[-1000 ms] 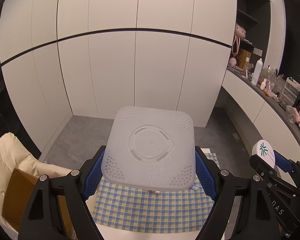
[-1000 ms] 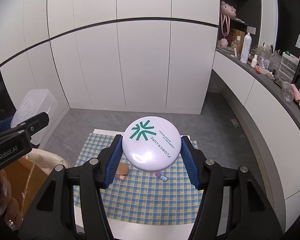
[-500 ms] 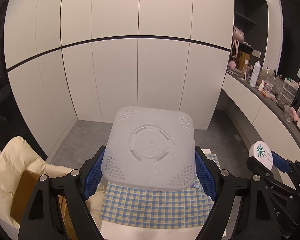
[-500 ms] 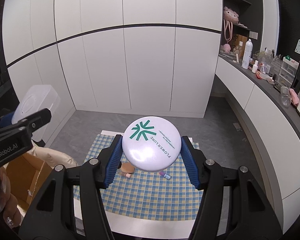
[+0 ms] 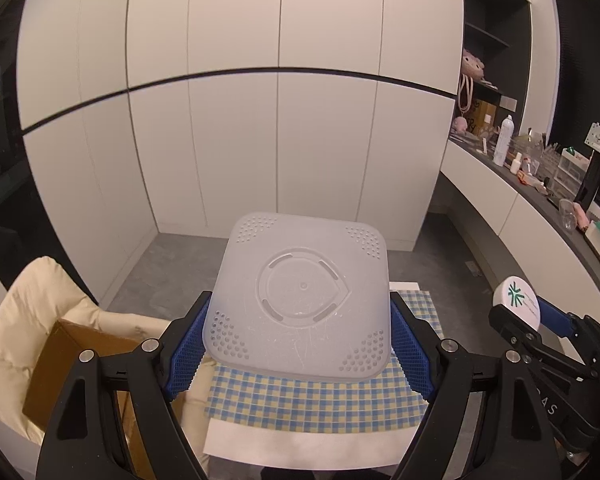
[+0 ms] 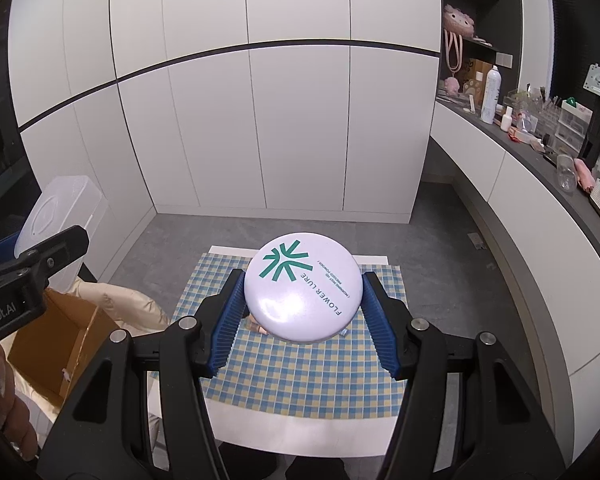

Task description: Organize objects

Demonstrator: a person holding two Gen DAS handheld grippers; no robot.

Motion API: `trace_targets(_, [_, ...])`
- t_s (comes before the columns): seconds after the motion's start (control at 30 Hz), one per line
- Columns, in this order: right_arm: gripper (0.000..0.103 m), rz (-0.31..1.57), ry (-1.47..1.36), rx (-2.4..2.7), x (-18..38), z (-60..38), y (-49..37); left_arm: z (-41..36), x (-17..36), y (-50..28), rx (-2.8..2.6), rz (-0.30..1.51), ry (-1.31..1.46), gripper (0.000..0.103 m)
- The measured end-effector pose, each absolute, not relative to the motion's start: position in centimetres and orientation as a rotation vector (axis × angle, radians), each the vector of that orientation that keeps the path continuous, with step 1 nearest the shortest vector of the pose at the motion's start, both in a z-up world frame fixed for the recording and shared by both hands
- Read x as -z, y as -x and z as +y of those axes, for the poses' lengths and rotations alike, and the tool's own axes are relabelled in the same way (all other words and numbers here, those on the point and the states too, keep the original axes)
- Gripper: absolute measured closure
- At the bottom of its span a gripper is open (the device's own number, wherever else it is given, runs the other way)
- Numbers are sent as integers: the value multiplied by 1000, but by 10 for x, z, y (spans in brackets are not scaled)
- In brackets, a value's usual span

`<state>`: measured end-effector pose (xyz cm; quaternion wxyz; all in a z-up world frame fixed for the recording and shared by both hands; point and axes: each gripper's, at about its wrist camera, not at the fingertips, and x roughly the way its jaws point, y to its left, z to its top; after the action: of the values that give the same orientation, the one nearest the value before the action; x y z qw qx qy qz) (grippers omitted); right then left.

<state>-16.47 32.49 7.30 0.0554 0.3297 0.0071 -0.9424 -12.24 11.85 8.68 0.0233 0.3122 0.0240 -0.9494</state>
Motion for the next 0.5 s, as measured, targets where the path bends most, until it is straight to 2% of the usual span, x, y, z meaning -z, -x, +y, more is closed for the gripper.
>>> trace_targets(0.5, [43, 16, -997, 2806, -54, 313, 86, 114, -69, 41, 2971, 91, -958, 20])
